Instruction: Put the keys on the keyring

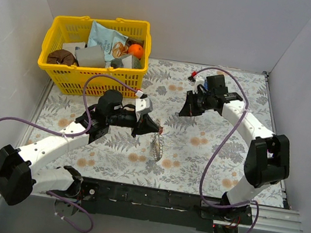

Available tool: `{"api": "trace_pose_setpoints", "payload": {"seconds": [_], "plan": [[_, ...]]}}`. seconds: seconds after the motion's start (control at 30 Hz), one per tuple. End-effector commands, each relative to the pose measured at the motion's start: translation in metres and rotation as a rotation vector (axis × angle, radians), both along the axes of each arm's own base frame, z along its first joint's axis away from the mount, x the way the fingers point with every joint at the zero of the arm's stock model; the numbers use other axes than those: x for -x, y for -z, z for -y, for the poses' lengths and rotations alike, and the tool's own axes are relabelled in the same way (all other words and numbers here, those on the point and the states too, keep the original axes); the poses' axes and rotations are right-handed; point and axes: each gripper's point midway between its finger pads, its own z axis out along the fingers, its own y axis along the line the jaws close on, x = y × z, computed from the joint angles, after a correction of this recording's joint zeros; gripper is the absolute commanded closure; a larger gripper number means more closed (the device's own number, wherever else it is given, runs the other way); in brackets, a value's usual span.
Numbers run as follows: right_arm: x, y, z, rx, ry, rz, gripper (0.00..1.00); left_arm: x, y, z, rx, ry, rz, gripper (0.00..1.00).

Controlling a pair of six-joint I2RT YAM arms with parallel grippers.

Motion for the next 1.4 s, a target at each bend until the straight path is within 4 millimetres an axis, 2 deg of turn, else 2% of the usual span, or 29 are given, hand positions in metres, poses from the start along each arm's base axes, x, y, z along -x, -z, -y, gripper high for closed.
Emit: {"api": "trace_pose_setpoints", "payload": {"seconds": [0.0, 0.33, 0.5, 0.53, 0.6, 0.63, 0.7, 0.77, 0.93, 1.37], "plan": [[0.016, -0.029, -0.007, -0.079, -0.171, 0.159, 0.99, -0.004, -0.025, 0.000, 0.025, -0.004, 0.094, 1.00], [0.049, -0.092, -0.012, -0.215, -0.334, 0.341, 0.99, -0.008, -0.020, -0.003, -0.012, -0.019, 0.101, 1.00], [0.067, -0.102, -0.011, -0.262, -0.406, 0.429, 0.99, -0.010, -0.019, -0.004, -0.024, -0.027, 0.114, 1.00], [0.069, -0.112, -0.011, -0.281, -0.422, 0.490, 0.99, -0.010, -0.019, -0.005, -0.025, -0.028, 0.117, 1.00], [0.081, -0.115, -0.012, -0.321, -0.458, 0.512, 0.99, -0.010, -0.018, -0.005, -0.027, -0.029, 0.116, 1.00], [0.086, -0.126, -0.013, -0.346, -0.480, 0.560, 0.99, -0.010, -0.019, -0.005, -0.028, -0.030, 0.118, 1.00], [0.095, -0.132, -0.014, -0.381, -0.520, 0.580, 0.99, -0.010, -0.018, -0.005, -0.031, -0.031, 0.117, 1.00], [0.105, -0.136, -0.014, -0.411, -0.560, 0.594, 0.99, -0.010, -0.016, -0.006, -0.034, -0.034, 0.114, 1.00], [0.114, -0.134, -0.014, -0.445, -0.595, 0.569, 0.99, -0.010, -0.017, -0.005, -0.034, -0.032, 0.118, 1.00], [0.110, -0.132, -0.010, -0.436, -0.564, 0.550, 0.99, -0.013, -0.017, -0.007, -0.039, -0.045, 0.130, 1.00]]}}
